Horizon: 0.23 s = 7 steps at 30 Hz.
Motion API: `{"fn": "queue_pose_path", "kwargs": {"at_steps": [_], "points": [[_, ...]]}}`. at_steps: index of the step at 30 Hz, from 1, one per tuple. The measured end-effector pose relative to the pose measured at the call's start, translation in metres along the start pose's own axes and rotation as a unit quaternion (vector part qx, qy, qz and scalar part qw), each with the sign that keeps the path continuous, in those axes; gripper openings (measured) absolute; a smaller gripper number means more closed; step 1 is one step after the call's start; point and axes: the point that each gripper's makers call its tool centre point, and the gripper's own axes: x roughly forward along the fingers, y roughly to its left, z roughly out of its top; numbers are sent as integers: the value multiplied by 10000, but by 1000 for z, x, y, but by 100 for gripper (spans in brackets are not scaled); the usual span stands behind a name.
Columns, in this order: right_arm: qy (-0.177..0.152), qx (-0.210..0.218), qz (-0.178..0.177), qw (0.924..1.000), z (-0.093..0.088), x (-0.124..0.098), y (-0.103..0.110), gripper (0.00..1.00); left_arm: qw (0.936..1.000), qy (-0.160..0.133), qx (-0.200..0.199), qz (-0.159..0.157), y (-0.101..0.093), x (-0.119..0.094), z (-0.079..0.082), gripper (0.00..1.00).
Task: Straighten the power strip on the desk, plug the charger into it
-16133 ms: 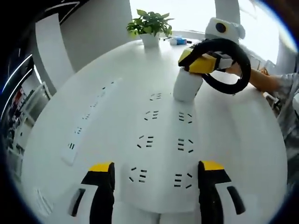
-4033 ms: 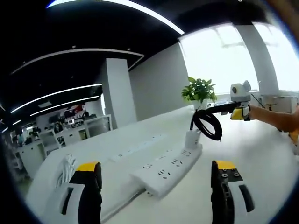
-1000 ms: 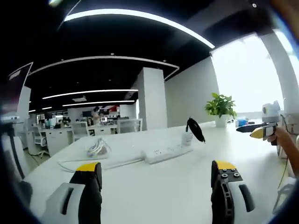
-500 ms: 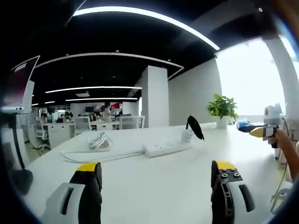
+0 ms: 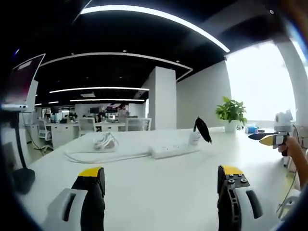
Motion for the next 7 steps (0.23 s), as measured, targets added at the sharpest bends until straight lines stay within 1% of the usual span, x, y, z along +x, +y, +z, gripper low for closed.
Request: {"fn": "queue_pose_path", "kwargs": {"at_steps": [7], "points": [[3, 70, 21, 10000, -2, 2, 1, 100, 10000, -3, -5, 29, 1, -3, 0, 99]]}}
